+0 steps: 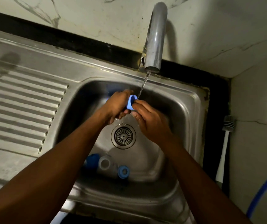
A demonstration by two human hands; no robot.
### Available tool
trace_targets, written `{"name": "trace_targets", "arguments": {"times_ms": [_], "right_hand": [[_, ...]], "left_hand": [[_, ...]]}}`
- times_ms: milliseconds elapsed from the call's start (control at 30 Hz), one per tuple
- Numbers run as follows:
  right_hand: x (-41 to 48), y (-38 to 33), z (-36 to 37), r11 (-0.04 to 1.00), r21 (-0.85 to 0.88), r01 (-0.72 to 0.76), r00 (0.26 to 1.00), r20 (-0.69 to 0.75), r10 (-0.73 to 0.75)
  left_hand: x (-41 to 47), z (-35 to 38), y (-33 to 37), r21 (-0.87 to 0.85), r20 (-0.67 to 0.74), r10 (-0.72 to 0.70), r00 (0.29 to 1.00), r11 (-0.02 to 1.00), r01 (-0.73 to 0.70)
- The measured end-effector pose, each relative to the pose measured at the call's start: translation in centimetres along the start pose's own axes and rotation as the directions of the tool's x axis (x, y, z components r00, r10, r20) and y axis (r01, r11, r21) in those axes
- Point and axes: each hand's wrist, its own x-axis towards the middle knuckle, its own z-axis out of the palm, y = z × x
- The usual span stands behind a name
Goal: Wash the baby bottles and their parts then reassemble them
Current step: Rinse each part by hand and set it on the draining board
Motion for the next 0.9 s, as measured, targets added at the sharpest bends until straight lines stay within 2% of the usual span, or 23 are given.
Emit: {"name": "trace_targets", "arguments": {"times_ms": [67,167,233,300,367,467,533,567,633,667,700,767,800,867,900], "right_hand": [[0.7,-0.9,0.3,0.989,0.123,-0.078,0.996,-0.044,0.084],[1.9,-2.2,0.1,0.863,0.44,-0.249,0.936,-0.12,0.331],[2.0,-2.7,0.2,0.787,0.549,-0.281,0.909,-0.112,0.402],[1.2,-2.8,0.5,0.86,0.437,-0.263,0.945,-0.065,0.322],[0.2,-1.6,0.4,0.968,0.2,-0.153,0.986,-0.029,0.162],[-0.5,0.2,-0.3,0.998,-0.056,0.039,0.999,0.02,-0.038],[-0.6,0.0,-0.4,0.99,-0.13,0.059,0.998,0.024,-0.057],[-0.4,-0.6,-0.2,0.996,-0.086,-0.013,0.999,-0.032,0.01],[0.3,-1.8,0.3,0.953,0.2,-0.229,0.946,-0.186,0.266],[0.8,-2.0,0.7,0.896,0.335,-0.29,0.907,-0.204,0.37],[1.1,-2.1,0.9,0.858,0.4,-0.323,0.894,-0.17,0.415],[1.4,-1.9,1.2,0.822,0.45,-0.349,0.908,-0.055,0.416],[1.3,-1.6,1.3,0.827,0.447,-0.343,0.914,-0.044,0.403],[0.9,-1.3,1.7,0.877,0.378,-0.298,0.914,-0.153,0.377],[0.8,-1.1,2.1,0.883,0.358,-0.303,0.888,-0.229,0.398]], "left_hand": [[0.2,-0.4,0.0,-0.079,0.063,-0.026,0.998,0.996,0.031],[0.0,-0.2,-0.4,-0.192,0.052,0.151,0.987,0.972,-0.138],[-0.5,0.4,-0.6,-0.201,0.018,0.227,0.974,0.955,-0.219],[-0.6,0.9,-0.6,-0.139,-0.073,0.193,0.979,0.97,-0.202],[-0.6,1.1,-0.5,-0.047,-0.131,0.133,0.982,0.989,-0.141],[-0.6,0.5,-0.3,-0.025,0.023,-0.044,0.999,0.999,0.044],[-0.4,-0.1,-0.1,-0.047,0.124,-0.111,0.986,0.992,0.118],[-0.2,-0.2,-0.1,-0.086,0.148,-0.12,0.982,0.987,0.133],[0.3,0.1,-0.1,-0.22,0.151,-0.139,0.979,0.96,0.171],[0.5,0.5,-0.1,-0.312,0.132,-0.161,0.978,0.93,0.196],[0.6,0.8,-0.1,-0.399,0.105,-0.174,0.979,0.894,0.202],[0.7,1.2,0.0,-0.484,0.052,-0.168,0.984,0.858,0.172],[0.7,1.4,0.0,-0.471,0.033,-0.159,0.987,0.868,0.155],[0.5,1.5,-0.2,-0.357,0.0,-0.163,0.987,0.921,0.153],[0.5,1.6,-0.5,-0.286,-0.013,-0.175,0.984,0.944,0.164]]}}
